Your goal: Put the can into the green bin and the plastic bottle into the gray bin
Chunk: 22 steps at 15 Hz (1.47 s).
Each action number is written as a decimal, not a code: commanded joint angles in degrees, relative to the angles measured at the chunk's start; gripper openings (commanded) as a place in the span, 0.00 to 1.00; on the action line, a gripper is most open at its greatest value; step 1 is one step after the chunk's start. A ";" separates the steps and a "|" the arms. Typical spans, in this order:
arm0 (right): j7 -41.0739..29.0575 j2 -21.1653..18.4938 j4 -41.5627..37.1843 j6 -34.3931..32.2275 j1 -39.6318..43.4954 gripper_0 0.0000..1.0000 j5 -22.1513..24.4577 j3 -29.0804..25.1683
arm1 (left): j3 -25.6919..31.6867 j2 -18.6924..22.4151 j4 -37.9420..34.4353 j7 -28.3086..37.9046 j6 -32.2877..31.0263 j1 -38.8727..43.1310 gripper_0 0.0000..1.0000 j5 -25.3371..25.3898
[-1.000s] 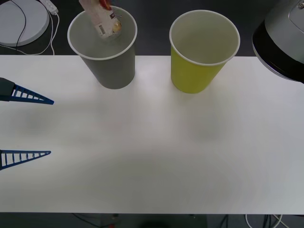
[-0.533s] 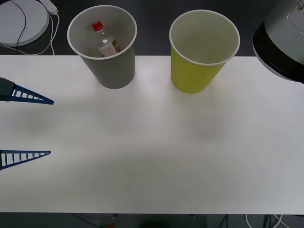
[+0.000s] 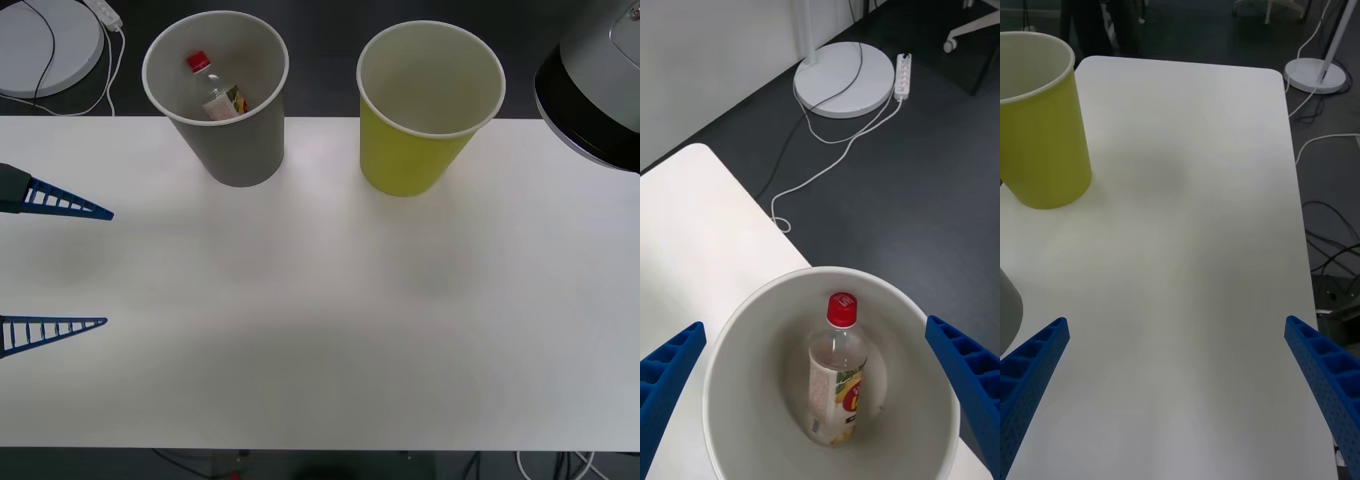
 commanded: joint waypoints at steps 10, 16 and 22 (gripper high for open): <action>7.48 -16.40 -22.15 -0.72 9.26 1.00 -6.48 -0.53 | 0.00 0.00 0.00 0.00 0.00 0.00 1.00 0.00; 10.56 -23.95 -31.64 -0.81 14.89 1.00 -7.53 -2.29 | 0.00 0.00 0.00 0.00 0.00 0.00 1.00 0.00; 12.23 -32.66 -44.65 -0.89 22.44 1.00 -7.97 -5.80 | 0.00 0.00 0.00 0.00 0.00 0.00 1.00 0.00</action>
